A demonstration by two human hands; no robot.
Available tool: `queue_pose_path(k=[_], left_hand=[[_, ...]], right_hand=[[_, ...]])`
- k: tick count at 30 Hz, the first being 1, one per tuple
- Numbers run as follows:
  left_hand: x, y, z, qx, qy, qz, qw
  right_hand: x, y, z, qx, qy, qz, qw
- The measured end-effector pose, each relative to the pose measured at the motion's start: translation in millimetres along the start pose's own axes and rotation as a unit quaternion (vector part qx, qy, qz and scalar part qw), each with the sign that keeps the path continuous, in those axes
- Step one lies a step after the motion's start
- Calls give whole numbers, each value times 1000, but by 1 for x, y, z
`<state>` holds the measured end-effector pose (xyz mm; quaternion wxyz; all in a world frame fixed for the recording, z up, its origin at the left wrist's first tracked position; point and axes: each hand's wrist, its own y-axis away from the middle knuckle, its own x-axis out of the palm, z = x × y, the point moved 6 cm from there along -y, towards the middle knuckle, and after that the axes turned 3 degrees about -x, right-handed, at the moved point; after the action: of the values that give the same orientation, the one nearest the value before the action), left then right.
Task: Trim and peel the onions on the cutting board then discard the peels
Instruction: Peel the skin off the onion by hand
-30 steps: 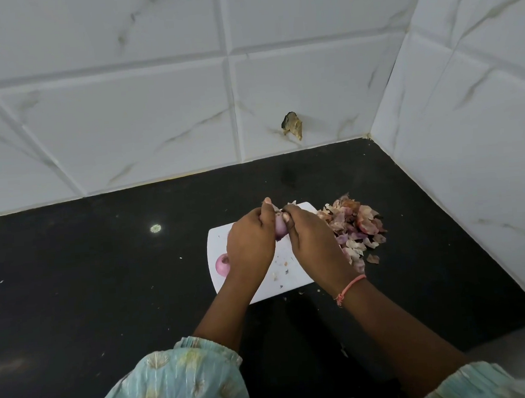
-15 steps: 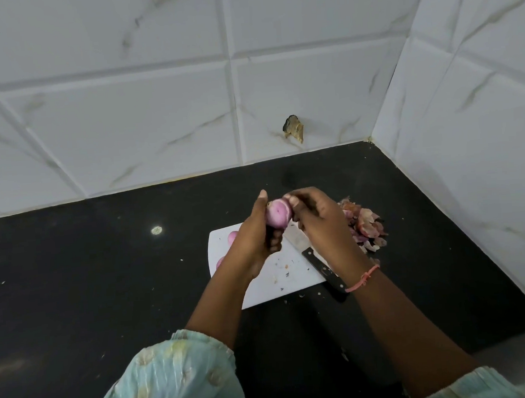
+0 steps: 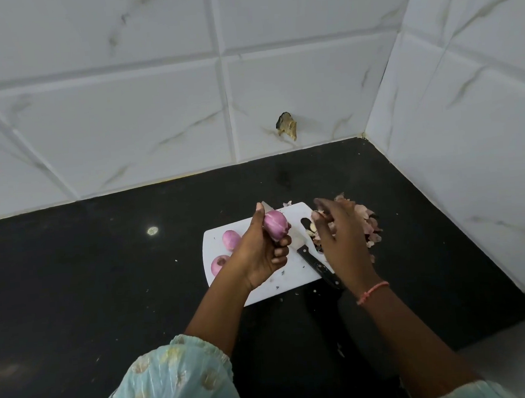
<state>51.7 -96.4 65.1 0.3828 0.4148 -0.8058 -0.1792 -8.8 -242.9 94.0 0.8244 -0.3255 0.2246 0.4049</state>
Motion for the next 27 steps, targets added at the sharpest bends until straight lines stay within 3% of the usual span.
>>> queue_pose_path(k=[3,8,12,18,27], left_hand=[[0,1,-4,36,-53,-30,997],[-11,5,-12,99,-123,-114,981],[-20,4,-10,103,-167,-161,967],[-21,-4,2,68,-125,-126,982],[-18,11,-6,89,-156,-149,972]], right_hand=[[8,6,45,-62,-116,60,989],[21,9,51,-57,-153,40,986],[28,18,61,-88,-112,40,989],[35,24,63,-103,-9,4,995],[28,12,67,-94,-41,25,994]])
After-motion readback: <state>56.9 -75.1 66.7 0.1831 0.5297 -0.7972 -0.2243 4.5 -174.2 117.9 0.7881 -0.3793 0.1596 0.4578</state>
